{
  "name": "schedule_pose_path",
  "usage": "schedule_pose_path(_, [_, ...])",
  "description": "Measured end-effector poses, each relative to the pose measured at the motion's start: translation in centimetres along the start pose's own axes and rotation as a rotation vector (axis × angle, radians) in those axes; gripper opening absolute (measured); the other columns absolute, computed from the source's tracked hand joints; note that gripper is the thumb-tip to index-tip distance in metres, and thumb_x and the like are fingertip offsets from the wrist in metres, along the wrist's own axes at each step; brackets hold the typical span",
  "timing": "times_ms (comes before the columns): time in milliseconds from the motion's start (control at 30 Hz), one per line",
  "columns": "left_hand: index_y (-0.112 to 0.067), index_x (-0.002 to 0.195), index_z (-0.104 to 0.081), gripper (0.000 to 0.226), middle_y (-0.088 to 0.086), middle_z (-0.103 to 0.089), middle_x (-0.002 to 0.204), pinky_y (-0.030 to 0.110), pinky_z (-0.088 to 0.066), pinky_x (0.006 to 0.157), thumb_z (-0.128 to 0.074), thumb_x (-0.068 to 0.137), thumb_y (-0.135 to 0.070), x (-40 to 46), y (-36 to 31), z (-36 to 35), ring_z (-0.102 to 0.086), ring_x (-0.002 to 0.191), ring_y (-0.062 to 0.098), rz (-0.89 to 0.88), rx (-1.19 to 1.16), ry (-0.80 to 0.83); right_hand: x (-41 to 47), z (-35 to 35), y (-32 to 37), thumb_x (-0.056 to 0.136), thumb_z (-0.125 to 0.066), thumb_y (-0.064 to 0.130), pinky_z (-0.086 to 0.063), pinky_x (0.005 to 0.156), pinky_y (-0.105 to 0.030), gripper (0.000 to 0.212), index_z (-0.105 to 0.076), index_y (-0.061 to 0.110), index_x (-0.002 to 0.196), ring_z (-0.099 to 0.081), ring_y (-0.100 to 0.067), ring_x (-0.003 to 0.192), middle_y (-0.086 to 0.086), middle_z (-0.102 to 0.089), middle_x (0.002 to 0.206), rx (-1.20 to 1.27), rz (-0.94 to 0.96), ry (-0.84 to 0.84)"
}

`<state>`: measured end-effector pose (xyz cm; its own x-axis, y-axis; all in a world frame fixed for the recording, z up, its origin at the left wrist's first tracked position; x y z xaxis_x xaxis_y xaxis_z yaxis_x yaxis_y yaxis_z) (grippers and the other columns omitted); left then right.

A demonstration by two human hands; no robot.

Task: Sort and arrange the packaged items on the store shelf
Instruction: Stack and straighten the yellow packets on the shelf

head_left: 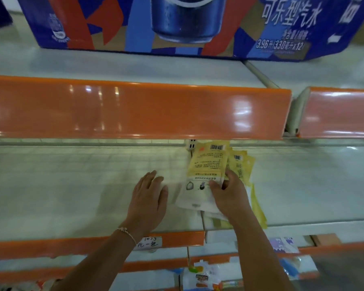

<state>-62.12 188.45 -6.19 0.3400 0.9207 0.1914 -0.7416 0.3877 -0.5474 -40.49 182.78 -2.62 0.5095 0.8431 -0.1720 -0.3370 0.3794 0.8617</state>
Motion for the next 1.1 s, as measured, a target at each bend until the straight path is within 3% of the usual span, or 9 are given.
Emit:
schedule_pose_path(100, [-0.01, 0.132, -0.053, 0.07, 0.01, -0.04, 0.149, 0.041, -0.026, 0.115, -0.018, 0.089, -0.053, 0.5, -1.4, -0.6, -0.031, 0.14, 0.026, 0.001, -0.027, 0.019, 0.4, 1.9, -1.1, 0.094, -0.061, 0.028, -0.041, 0.051, -0.021, 0.055, -0.042, 0.018, 0.144, -0.059, -0.011, 0.061, -0.002, -0.072, 0.087, -0.008, -0.02, -0.045])
schedule_pose_path(200, [-0.01, 0.131, -0.054, 0.069, 0.011, -0.042, 0.148, 0.042, -0.028, 0.114, -0.02, 0.09, -0.053, 0.7, -2.7, -1.3, -0.032, 0.14, 0.026, -0.023, -0.048, 0.034, 0.5, 3.0, -1.5, 0.095, -0.06, 0.025, -0.048, 0.055, -0.024, 0.057, -0.038, 0.018, 0.147, -0.066, -0.019, 0.076, -0.006, -0.073, 0.1, -0.016, -0.048, -0.056])
schedule_pose_path(333, [-0.01, 0.132, -0.053, 0.068, 0.01, -0.041, 0.148, 0.041, -0.029, 0.114, -0.02, 0.09, -0.053, 0.7, -3.8, -2.1, -0.031, 0.14, 0.024, -0.043, -0.06, 0.055, 0.4, 3.9, -1.4, 0.096, -0.058, 0.02, -0.043, 0.078, -0.023, 0.055, -0.038, 0.018, 0.147, -0.06, -0.019, 0.099, -0.005, -0.063, 0.128, -0.104, -0.053, -0.1])
schedule_pose_path(533, [-0.011, 0.133, -0.051, 0.064, 0.008, -0.041, 0.148, 0.044, -0.031, 0.114, -0.02, 0.094, -0.051, 0.4, -4.2, -2.4, -0.03, 0.141, 0.022, -0.082, -0.027, 0.08, 0.4, 4.1, -2.1, 0.088, -0.061, 0.023, -0.045, 0.084, -0.034, 0.058, -0.042, 0.016, 0.143, -0.057, -0.031, 0.111, -0.012, -0.059, 0.124, -0.29, -0.046, -0.271])
schedule_pose_path(667, [-0.009, 0.13, -0.053, 0.059, 0.011, -0.046, 0.143, 0.046, -0.036, 0.11, -0.024, 0.096, -0.048, 0.4, -3.4, -2.1, -0.035, 0.138, 0.024, -0.079, -0.017, 0.097, -0.3, 3.8, -1.7, 0.084, -0.067, 0.025, -0.041, 0.1, -0.047, 0.061, -0.047, 0.017, 0.14, -0.043, -0.037, 0.122, -0.016, -0.047, 0.134, -0.383, -0.031, -0.398])
schedule_pose_path(800, [-0.007, 0.129, -0.054, 0.059, 0.011, -0.052, 0.137, 0.04, -0.036, 0.11, -0.025, 0.095, -0.046, 0.6, -2.4, -1.0, -0.04, 0.134, 0.025, -0.071, -0.002, 0.107, -1.0, 2.7, 0.2, 0.082, -0.068, 0.021, -0.037, 0.1, -0.045, 0.047, -0.06, 0.017, 0.128, -0.044, -0.037, 0.118, -0.014, -0.052, 0.132, -0.349, 0.124, -0.494])
schedule_pose_path(933, [-0.008, 0.123, -0.059, 0.05, 0.008, -0.061, 0.124, 0.038, -0.044, 0.102, -0.032, 0.097, -0.041, 0.7, -0.9, 1.2, -0.051, 0.123, 0.021, -0.072, -0.036, 0.085, -1.3, -0.2, 2.5, 0.082, -0.067, 0.013, -0.028, 0.091, -0.024, 0.025, -0.071, 0.011, 0.107, -0.049, -0.035, 0.111, -0.012, -0.062, 0.114, -0.251, 0.302, -0.442])
schedule_pose_path(1100, [-0.012, 0.126, -0.058, 0.034, 0.005, -0.06, 0.125, 0.023, -0.037, 0.096, -0.048, 0.099, -0.03, 0.0, 2.4, 4.8, -0.052, 0.119, 0.019, 0.016, -0.049, 0.018, -3.1, -6.0, 4.9, 0.084, -0.067, 0.017, -0.035, 0.094, -0.033, 0.027, -0.069, 0.01, 0.11, -0.047, -0.03, 0.114, -0.009, -0.063, 0.114, -0.295, 0.389, -0.284])
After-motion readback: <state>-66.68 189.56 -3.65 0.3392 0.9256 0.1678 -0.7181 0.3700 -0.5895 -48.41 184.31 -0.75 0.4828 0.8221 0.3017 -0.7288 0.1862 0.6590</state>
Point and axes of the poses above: each hand's wrist, its own x-axis towards the middle knuckle, its own z-axis out of the back of the hand, y = z × x, the point moved 4 cm from there along x, towards the middle knuckle
